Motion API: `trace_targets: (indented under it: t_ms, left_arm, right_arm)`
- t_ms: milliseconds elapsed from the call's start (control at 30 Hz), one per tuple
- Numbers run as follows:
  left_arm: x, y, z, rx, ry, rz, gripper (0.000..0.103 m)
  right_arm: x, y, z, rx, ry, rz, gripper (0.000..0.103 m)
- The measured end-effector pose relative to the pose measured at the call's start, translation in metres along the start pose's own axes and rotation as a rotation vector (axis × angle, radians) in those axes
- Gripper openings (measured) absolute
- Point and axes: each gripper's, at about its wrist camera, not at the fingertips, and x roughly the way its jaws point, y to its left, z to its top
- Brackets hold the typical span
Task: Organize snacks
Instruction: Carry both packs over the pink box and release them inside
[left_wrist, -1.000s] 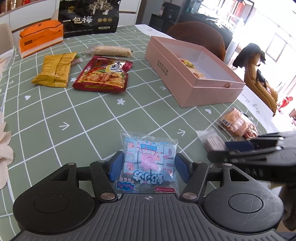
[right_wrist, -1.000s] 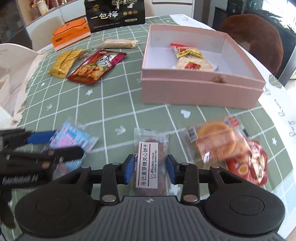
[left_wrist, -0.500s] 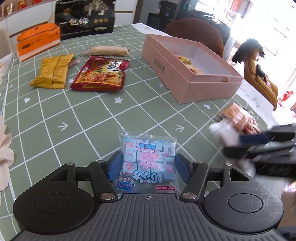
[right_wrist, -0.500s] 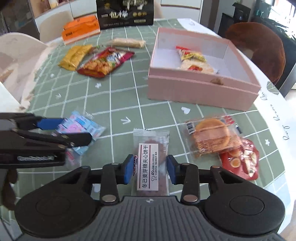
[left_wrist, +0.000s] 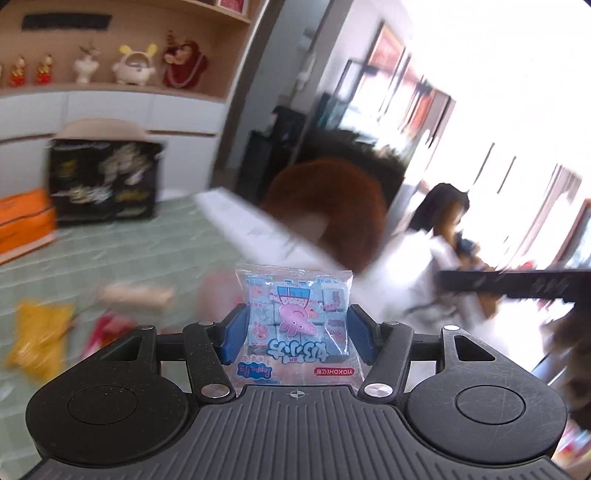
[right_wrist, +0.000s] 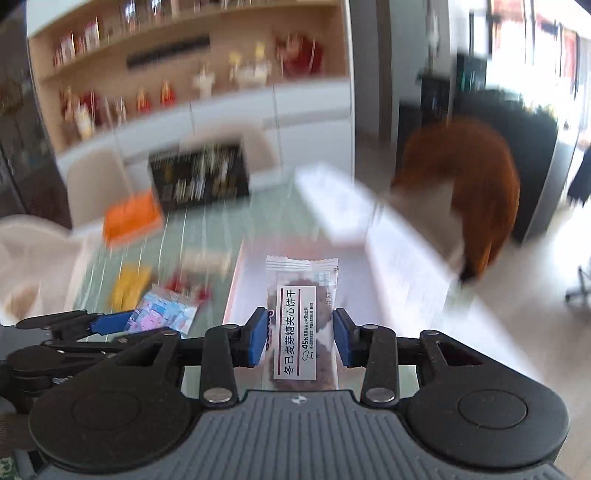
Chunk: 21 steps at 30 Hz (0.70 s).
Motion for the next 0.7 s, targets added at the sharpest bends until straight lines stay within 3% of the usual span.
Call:
trace_targets:
  t_ms: [100,167,267,367,500,633,700]
  left_arm:
    - [0.063,-0.002,0.016,-0.040,0.116,-0.076,0.064]
    - [0.099,-0.008,0.002,-0.007,0.176,-0.025,0.064]
    - [0.134,-0.008,-0.023,0.015,0.229,0.028,0.065]
    - [0.146,0.005,-0.030,0.024,0.282,0.015,0.060]
    - [0.122,0.036,-0.014,0.014,0.197,0.040,0.060]
    - [0.088,0.116,-0.013,-0.255,0.088,0.100,0.061]
    - [0.076,0.158,-0.029,-0.361,0.088,0.234,0.060]
  right_arm:
    - [0.025,-0.020,0.045,-0.001,-0.029,-0.004,0.038]
    - [0.060,-0.034,0.058,0.011,0.001,-0.029,0.038]
    - [0.114,-0.047,0.055,0.042,0.081,-0.061,0.038]
    - [0.155,-0.053,0.041,0.068,0.152,-0.074,0.038]
    - [0.198,-0.054,0.025,0.117,0.266,-0.012,0.042]
    - [0.212,-0.036,0.011,0.050,0.287,-0.074,0.043]
    - [0.209,-0.025,0.008,-0.007,0.278,-0.073,0.044]
